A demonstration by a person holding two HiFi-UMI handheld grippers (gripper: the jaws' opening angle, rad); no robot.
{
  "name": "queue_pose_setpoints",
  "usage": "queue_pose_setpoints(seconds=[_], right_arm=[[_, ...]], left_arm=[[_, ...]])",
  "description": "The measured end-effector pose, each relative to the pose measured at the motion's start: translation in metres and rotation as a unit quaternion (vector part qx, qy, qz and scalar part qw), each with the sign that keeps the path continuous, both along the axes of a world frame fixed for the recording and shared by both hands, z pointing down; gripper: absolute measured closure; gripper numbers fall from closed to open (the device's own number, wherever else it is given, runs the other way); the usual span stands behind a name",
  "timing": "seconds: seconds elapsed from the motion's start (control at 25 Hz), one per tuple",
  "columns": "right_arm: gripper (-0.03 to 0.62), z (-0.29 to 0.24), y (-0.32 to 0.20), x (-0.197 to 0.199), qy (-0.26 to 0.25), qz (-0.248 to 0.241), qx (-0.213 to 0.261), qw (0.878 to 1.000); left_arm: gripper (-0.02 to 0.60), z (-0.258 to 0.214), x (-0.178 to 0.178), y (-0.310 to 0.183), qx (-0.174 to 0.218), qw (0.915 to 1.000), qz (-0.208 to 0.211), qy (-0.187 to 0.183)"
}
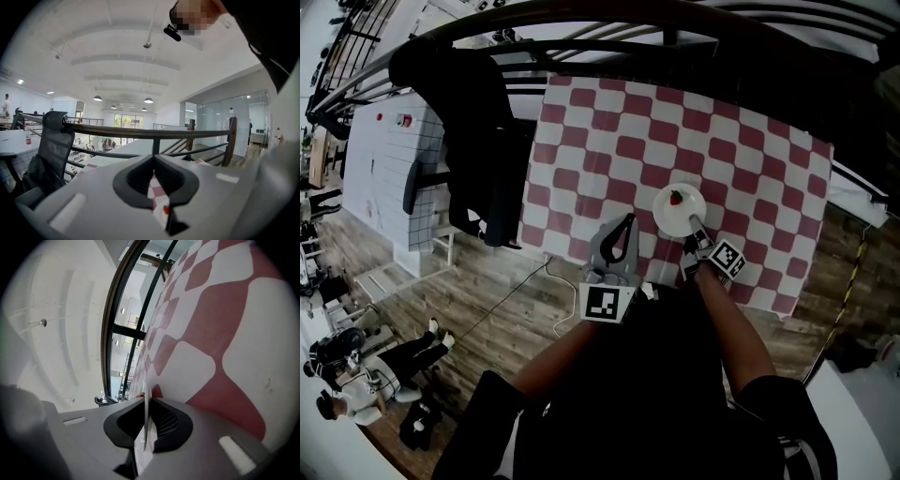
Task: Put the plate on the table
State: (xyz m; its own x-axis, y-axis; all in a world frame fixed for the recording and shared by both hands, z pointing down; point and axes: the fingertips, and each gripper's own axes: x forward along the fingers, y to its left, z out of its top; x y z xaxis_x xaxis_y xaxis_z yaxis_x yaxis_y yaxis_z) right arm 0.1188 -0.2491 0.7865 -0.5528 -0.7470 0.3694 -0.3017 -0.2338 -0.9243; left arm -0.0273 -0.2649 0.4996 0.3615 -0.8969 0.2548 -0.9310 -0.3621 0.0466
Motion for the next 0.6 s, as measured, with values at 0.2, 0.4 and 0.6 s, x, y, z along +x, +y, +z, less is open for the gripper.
queue_pose_setpoints(seconds=[0.2,0.4,0.6], right_arm=[[0.571,0.006,0.003,0.003,0.048,-0.001,-0.024,0.999],[0.479,0.005,0.012,0.017,0.147,0.012,-0.057,0.987],[0.387,-0.001,0.017,0.028,0.222,-0.012,-0.060,0.973]], left_arm=[[0.572,0.000,-0.002,0.004,0.000,1.0000,0.002,0.004],[0.572,-0.002,-0.003,0.010,0.002,0.9999,0.004,0.015],[0.572,-0.005,-0.007,0.016,0.004,0.9999,0.003,0.016]])
